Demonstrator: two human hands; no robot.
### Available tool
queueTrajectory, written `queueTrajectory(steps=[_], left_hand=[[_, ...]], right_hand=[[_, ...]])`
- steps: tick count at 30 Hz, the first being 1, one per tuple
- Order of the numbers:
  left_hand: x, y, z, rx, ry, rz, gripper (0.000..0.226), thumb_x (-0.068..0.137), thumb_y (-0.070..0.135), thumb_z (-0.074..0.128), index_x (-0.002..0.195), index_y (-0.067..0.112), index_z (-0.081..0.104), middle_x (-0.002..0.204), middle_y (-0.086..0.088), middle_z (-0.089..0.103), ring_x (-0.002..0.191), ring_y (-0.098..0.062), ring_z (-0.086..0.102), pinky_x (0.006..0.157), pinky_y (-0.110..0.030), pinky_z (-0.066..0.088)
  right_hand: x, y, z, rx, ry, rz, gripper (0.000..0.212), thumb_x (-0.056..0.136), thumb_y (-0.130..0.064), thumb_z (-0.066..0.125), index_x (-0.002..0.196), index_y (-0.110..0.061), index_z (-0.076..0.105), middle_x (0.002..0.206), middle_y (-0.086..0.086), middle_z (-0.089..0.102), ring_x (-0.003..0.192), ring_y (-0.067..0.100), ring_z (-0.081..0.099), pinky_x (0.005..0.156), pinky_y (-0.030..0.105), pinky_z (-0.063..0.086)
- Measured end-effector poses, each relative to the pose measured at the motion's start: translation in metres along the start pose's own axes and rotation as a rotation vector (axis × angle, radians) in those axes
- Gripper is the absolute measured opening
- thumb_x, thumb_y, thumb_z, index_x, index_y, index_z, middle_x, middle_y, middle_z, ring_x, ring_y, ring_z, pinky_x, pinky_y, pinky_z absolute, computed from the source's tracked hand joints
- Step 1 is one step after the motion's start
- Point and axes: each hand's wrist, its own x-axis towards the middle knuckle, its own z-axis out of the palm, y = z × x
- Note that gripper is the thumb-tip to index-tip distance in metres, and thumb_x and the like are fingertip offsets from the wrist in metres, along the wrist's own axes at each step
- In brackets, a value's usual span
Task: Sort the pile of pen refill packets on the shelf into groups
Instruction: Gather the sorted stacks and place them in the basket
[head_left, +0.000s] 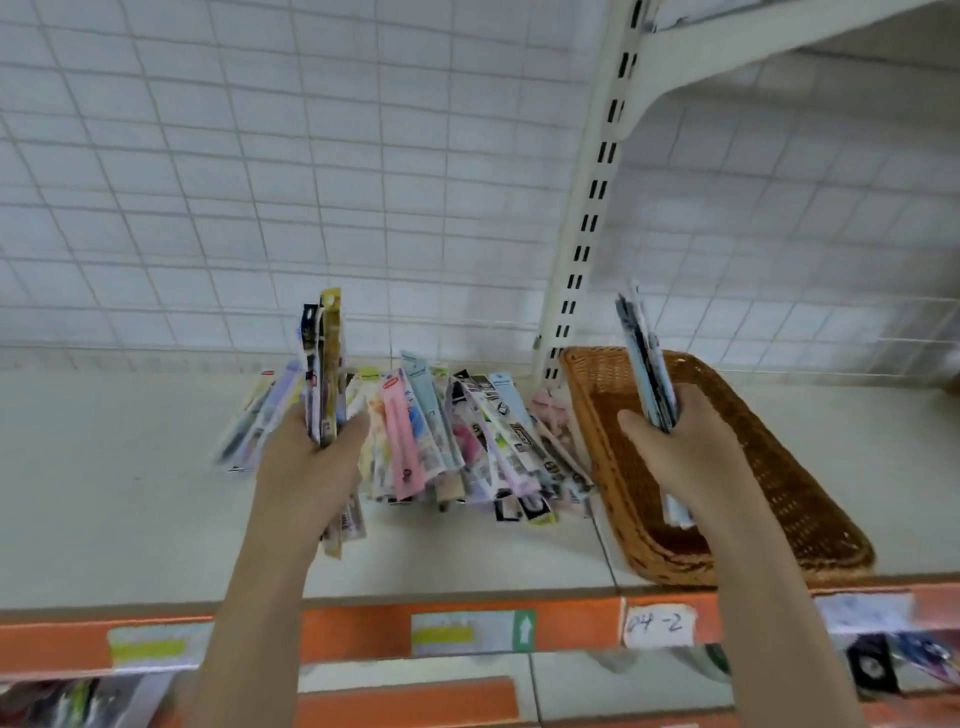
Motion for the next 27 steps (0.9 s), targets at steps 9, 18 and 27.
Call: queueTrajectory(steps=[9,18,27], left_hand=[[-0.044,0.030,0.087,0.059,-0.080,0.011,0.019,0.092,0.026,0.056,0.094,0.007,0.059,0.077,-0.022,0.056,0.065,-0.026,0.055,0.059,-0.028,0.043],[-0.052,0.020,0.100,0.022,-0.063,0.002,0.022,0.093,0.026,0.055,0.090,0.005,0.057,0.078,-0.012,0.054,0.072,-0.020,0.052,0.064,-0.030,0.042],[-0.058,0.025,0.119,0.064,-0.038,-0.034,0.010,0.092,0.026,0.057,0.082,0.027,0.056,0.077,0.000,0.061,0.071,-0.013,0.057,0.069,-0.028,0.043]], right_hand=[[0.041,0.077,-0.038,-0.420,-0.245,0.012,0.013,0.086,-0.017,0.054,0.096,-0.009,0.051,0.076,0.002,0.052,0.067,0.016,0.051,0.051,0.026,0.034],[0.050,0.095,-0.044,-0.332,-0.169,0.017,0.042,0.087,-0.007,0.051,0.121,-0.011,0.027,0.097,0.017,0.054,0.069,0.022,0.052,0.046,0.026,0.029],[0.044,0.104,-0.043,-0.409,-0.181,-0.078,0.071,0.091,-0.012,0.048,0.148,-0.023,0.009,0.132,0.016,0.035,0.096,0.026,0.048,0.079,0.032,0.042]])
